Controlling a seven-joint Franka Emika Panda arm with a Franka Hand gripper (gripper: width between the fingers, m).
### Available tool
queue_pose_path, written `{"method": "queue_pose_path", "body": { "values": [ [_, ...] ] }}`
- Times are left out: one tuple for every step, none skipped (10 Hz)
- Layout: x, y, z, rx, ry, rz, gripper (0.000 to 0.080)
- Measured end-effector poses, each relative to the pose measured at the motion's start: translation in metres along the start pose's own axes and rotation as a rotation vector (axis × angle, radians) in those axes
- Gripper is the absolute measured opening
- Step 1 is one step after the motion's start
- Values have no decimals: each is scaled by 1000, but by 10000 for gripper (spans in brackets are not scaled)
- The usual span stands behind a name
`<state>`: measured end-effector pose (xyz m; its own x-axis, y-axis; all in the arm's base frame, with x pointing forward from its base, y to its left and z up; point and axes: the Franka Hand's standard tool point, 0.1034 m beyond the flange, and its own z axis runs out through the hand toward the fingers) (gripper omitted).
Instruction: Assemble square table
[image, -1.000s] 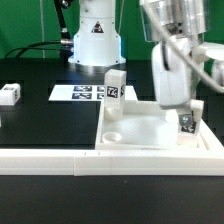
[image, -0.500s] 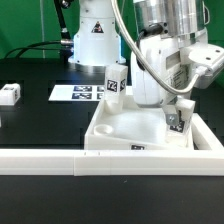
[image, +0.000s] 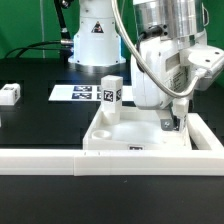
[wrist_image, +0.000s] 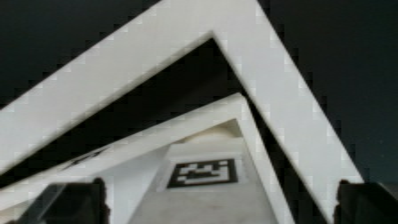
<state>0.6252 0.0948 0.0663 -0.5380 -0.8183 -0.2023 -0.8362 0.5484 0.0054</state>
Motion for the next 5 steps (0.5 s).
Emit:
{"method": "queue_pose_path", "body": {
  "values": [
    [0, 0, 0, 0, 0, 0, 648],
    [0, 0, 0, 0, 0, 0, 648],
    [0, 0, 0, 0, 0, 0, 649],
    [0, 0, 0, 0, 0, 0, 649],
    [0, 0, 0, 0, 0, 0, 649]
  ]
}}
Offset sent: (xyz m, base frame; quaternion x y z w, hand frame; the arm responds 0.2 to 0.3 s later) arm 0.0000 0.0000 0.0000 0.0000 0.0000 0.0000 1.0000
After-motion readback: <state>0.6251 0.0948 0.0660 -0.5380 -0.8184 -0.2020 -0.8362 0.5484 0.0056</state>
